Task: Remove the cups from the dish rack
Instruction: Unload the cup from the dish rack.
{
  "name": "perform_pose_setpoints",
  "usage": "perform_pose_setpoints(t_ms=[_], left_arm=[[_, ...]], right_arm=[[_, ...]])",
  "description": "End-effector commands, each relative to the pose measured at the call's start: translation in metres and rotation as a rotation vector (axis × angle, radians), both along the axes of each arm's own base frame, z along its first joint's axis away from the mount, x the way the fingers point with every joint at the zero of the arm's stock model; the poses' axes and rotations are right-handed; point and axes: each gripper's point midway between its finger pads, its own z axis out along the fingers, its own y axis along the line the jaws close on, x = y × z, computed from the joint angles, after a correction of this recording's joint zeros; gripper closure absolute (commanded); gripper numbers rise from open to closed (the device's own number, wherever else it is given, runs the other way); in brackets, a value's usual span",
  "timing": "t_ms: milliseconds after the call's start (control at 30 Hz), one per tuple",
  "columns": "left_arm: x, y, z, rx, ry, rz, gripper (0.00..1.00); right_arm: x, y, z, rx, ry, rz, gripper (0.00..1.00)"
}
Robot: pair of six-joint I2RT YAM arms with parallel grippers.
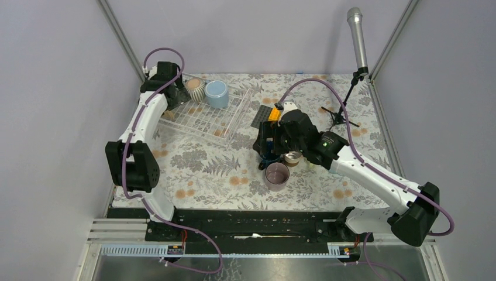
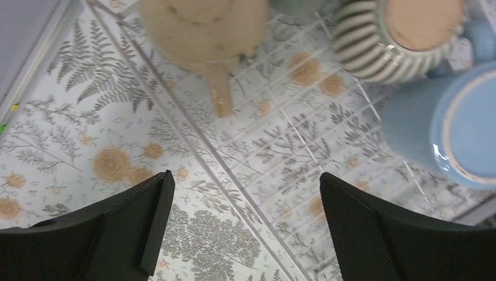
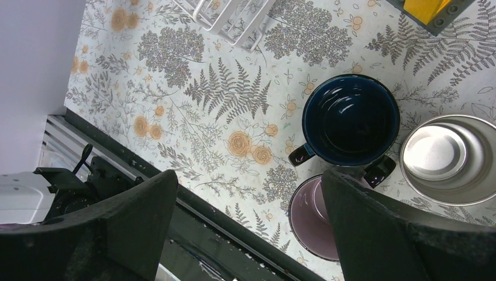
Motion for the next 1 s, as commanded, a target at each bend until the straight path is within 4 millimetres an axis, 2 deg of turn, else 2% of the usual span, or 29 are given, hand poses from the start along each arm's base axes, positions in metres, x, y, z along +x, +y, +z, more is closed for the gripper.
perform_pose_setpoints(t_ms=[0, 133, 233, 333, 433, 567, 967], left_arm=[[0.006, 0.023, 0.01, 0.034, -0.067, 0.109, 0.01], [0.018, 0.033, -0.004, 0.034, -0.033, 0.145, 0.04], [0.027, 0.041, -0.012, 0.041, -0.017, 0.17, 0.11], [0.034, 0.044, -0.02, 0.032, -0.004, 0.177, 0.23], [0.041, 0.056, -0.029, 0.04, 0.016, 0.194, 0.32], [0.047, 0.063, -0.043, 0.056, 0.056, 0.196, 0.38], [0.049, 0.067, -0.081, 0.053, 0.13, 0.194, 0.42]], right_arm=[[0.003, 0.006, 0.013, 0.029, -0.052, 0.042, 0.0], [0.001, 0.006, 0.013, 0.041, -0.058, 0.048, 0.0], [0.0, 0.004, 0.013, 0.044, -0.064, 0.048, 0.0], [-0.003, 0.002, 0.013, 0.045, -0.067, 0.051, 0.0], [-0.005, -0.001, 0.013, 0.048, -0.073, 0.051, 0.0], [-0.005, -0.002, 0.013, 0.048, -0.076, 0.05, 0.0], [-0.004, -0.001, 0.007, 0.043, -0.068, 0.05, 0.0]])
